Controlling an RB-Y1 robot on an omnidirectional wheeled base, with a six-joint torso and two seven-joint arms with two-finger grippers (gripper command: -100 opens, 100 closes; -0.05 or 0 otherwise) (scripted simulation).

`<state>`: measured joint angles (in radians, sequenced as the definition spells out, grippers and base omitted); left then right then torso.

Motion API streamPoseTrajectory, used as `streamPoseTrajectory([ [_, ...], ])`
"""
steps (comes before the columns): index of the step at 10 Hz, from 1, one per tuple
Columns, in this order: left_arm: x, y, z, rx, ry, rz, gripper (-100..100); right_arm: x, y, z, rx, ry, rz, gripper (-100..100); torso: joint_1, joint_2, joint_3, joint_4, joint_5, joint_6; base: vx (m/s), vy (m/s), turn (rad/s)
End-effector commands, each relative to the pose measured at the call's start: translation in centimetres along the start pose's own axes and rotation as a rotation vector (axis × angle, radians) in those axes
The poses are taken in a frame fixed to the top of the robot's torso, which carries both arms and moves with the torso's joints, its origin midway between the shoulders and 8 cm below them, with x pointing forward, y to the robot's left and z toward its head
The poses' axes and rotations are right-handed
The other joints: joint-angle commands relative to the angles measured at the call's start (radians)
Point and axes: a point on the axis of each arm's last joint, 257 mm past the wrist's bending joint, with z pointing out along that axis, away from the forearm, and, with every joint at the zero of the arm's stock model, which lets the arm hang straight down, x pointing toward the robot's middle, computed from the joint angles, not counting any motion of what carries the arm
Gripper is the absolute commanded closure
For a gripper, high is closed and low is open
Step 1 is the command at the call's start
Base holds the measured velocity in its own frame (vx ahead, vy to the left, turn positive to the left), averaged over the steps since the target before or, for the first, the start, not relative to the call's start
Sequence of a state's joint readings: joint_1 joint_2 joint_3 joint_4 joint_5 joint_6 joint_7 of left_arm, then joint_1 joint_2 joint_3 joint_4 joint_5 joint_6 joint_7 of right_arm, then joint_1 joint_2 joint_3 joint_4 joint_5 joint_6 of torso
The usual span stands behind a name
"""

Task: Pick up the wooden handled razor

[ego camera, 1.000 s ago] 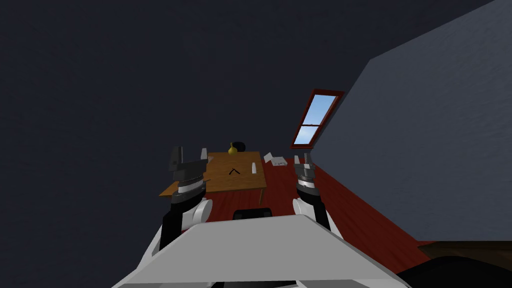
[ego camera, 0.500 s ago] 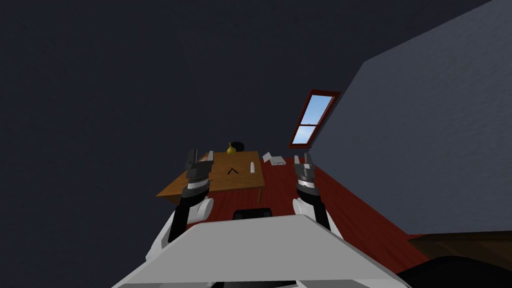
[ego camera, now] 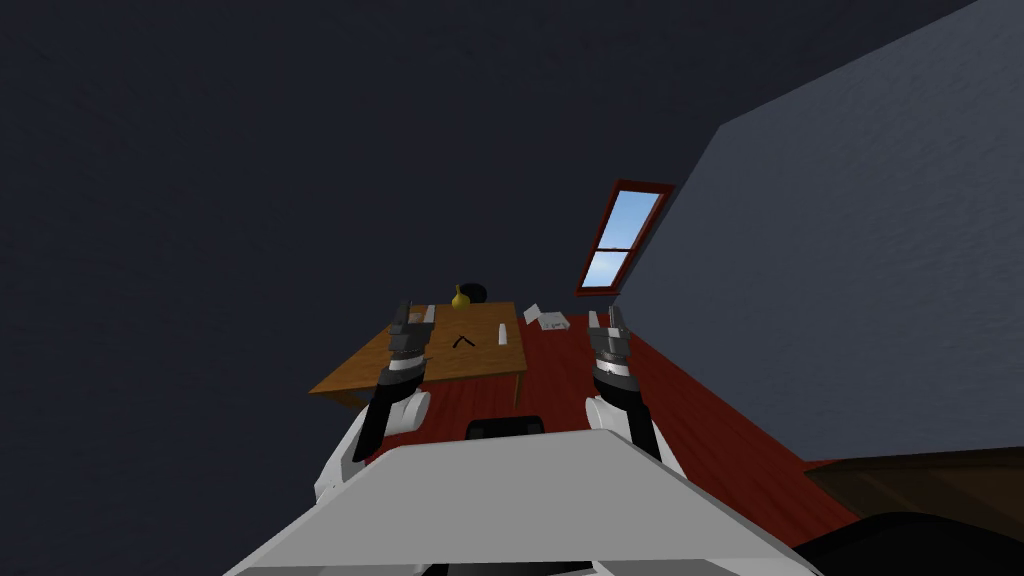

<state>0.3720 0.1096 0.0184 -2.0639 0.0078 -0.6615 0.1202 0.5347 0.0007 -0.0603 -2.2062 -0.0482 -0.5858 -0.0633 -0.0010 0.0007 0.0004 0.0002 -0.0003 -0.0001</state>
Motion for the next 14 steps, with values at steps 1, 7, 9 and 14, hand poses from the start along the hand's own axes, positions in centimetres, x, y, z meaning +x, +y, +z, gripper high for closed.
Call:
streamPoseTrajectory([
  [1, -0.2, 1.6, 0.0, -0.024, 0.008, 0.005, -100, 0.0, 0.0, 0.0, 0.0, 0.0, 0.0, 0, 0.0, 0.0, 0.0, 0.0, 0.0, 0.0, -0.014, -0.019, -0.014],
  [7, -0.5, 7.3, -0.7, -0.122, 0.023, 0.022, -100, 0.0, 0.0, 0.0, 0.0, 0.0, 0.0, 0, 0.0, 0.0, 0.0, 0.0, 0.0, 0.0, -0.016, -0.023, -0.008],
  [9, -0.7, 9.2, -1.0, -0.157, 0.028, 0.028, -100, 0.0, 0.0, 0.0, 0.0, 0.0, 0.0, 0, 0.0, 0.0, 0.0, 0.0, 0.0, 0.0, -0.016, -0.015, -0.003],
  [14, -0.9, 13.8, -0.9, -0.235, 0.043, 0.048, -100, 0.0, 0.0, 0.0, 0.0, 0.0, 0.0, 0, 0.0, 0.0, 0.0, 0.0, 0.0, 0.0, -0.01, -0.017, 0.0],
])
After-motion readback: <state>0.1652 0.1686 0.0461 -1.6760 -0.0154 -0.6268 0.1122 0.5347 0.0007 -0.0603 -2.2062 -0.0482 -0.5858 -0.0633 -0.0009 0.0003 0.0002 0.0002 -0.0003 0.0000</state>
